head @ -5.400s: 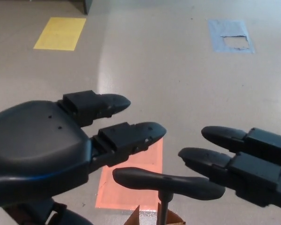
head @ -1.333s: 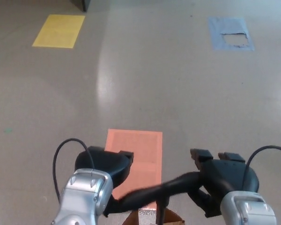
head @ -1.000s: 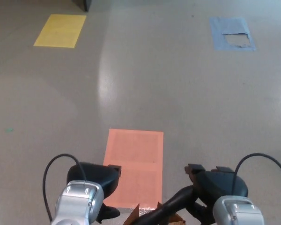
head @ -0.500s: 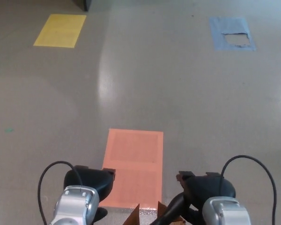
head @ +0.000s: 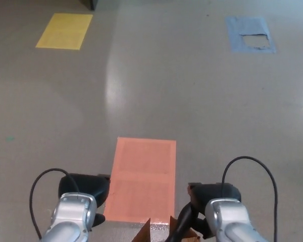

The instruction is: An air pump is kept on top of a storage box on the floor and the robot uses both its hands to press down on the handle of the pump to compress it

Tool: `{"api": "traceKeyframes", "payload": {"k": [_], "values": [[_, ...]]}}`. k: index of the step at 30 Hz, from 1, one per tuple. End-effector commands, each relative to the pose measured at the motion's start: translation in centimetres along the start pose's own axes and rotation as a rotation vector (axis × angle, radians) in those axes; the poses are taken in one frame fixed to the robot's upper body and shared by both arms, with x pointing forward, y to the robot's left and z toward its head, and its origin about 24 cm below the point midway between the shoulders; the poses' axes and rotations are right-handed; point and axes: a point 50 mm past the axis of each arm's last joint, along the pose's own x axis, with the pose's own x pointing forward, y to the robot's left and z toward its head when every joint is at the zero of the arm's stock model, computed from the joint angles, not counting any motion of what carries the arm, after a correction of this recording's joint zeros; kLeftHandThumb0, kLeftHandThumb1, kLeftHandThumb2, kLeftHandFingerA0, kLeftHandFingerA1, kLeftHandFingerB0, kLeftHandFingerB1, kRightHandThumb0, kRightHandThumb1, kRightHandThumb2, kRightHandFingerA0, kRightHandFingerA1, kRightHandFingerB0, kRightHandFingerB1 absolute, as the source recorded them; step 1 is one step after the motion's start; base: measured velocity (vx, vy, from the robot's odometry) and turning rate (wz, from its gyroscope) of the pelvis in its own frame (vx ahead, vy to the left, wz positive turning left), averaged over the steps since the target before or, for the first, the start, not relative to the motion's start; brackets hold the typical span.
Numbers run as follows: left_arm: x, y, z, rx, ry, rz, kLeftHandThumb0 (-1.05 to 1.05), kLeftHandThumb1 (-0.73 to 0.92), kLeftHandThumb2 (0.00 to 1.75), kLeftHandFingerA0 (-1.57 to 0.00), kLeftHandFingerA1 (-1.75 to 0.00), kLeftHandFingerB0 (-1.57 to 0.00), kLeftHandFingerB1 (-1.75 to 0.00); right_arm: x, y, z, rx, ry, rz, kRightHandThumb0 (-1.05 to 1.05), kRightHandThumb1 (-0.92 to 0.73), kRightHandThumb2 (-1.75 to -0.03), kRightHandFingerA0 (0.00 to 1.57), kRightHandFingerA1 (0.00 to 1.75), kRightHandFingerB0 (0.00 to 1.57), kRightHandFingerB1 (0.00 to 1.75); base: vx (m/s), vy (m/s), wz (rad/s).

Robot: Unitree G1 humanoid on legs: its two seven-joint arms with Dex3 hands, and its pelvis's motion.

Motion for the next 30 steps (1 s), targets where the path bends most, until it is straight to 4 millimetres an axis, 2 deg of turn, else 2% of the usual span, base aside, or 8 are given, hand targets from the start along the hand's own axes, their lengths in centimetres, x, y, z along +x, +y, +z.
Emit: {"api": "traceKeyframes", "payload": {"k": [1,5,6,20,21,28,29,30], "values": [[0.6,-0.3,-0.5,-0.062,-0.033,0.019,-0.53,0.65,0.78,-0.19,-0.44,-0.12,-0.4,0.8,0.7,0.1,0.0,0.007,0.004,-0.62,-0.72,-1.01,0.01,0.39,0.01,0.39,0.0,0.0,0.0],[1.1,-0.5,-0.5,-0.13,-0.054,0.008,-0.47,0.68,0.76,-0.21,-0.44,-0.15,-0.4,1.3,0.8,-0.2,-0.015,0.035,0.025,-0.53,-0.92,-0.72,0.11,0.28,0.11,0.3,0.0,0.0,0.0],[1.1,-0.4,-0.4,-0.132,-0.058,0.011,-0.47,0.68,0.76,-0.21,-0.44,-0.15,-0.4,1.3,0.7,-0.2,-0.016,0.037,0.024,-0.28,-0.71,-1.19,0.0,0.49,0.0,0.48,0.0,0.0,0.0],[1.6,0.6,-0.8,-0.154,-0.06,0.036,-0.47,0.67,0.76,-0.22,-0.44,-0.17,-0.4,1.7,1.2,0.2,-0.116,0.026,0.085,-0.29,-0.68,-1.18,0.0,0.48,0.0,0.47,0.0,0.0,0.0],[1.6,0.5,-0.7,-0.153,-0.06,0.037,-0.46,0.68,0.76,-0.22,-0.44,-0.18,-0.41,1.7,1.3,0.2,-0.12,0.024,0.085,-0.54,-0.92,-0.71,0.16,0.28,0.19,0.3,0.0,0.0,0.0],[1.5,0.1,-0.6,-0.146,-0.067,0.036,-0.46,0.7,0.76,-0.22,-0.43,-0.18,-0.4,1.6,1.9,0.3,-0.118,0.009,0.096,-0.53,-0.92,-0.69,0.17,0.28,0.2,0.29,0.0,0.0,0.0],[1.5,-0.1,-0.7,-0.149,-0.067,0.032,-0.44,0.71,0.76,-0.23,-0.44,-0.18,-0.4,1.6,1.9,0.4,-0.107,-0.002,0.087,-0.28,-0.71,-1.19,0.0,0.49,0.0,0.48,0.0,0.0,0.0],[1.4,-0.3,-0.8,-0.151,-0.068,0.031,-0.44,0.71,0.76,-0.23,-0.44,-0.18,-0.4,1.6,1.8,0.4,-0.097,-0.014,0.074,-0.28,-0.71,-1.19,0.0,0.49,0.0,0.48,0.0,0.0,0.0]]}}
